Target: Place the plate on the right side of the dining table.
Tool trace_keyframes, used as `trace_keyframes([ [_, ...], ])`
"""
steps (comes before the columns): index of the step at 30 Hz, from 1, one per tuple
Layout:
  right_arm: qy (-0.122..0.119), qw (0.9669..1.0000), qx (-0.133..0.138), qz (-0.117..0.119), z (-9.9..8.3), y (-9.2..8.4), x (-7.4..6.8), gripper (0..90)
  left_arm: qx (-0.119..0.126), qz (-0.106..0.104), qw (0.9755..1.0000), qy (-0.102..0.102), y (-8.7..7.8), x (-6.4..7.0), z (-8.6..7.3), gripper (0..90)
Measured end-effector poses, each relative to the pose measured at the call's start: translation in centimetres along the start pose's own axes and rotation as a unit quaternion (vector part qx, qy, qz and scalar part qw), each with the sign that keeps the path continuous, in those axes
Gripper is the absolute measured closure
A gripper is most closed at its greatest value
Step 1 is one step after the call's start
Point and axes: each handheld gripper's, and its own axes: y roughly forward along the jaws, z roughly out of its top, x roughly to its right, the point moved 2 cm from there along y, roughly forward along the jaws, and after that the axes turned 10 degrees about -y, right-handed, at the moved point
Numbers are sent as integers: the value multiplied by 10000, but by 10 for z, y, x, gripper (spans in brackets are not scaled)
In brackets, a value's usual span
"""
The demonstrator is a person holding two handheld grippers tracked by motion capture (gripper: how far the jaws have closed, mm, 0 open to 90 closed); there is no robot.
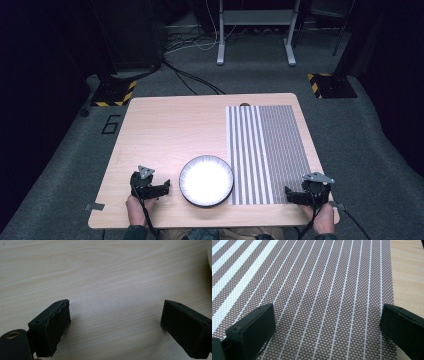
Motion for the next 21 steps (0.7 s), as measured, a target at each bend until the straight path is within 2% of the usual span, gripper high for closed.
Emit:
trace_keyframes([
  [15, -50, 10000, 17, -27, 2, -1, 0, 0, -14, -66, 10000, 64, 0, 0, 0, 91],
  [21, -17, 9998, 92, 164, 7, -5, -3, 0, -16, -66, 10000, 69, 0, 1, 0, 91],
])
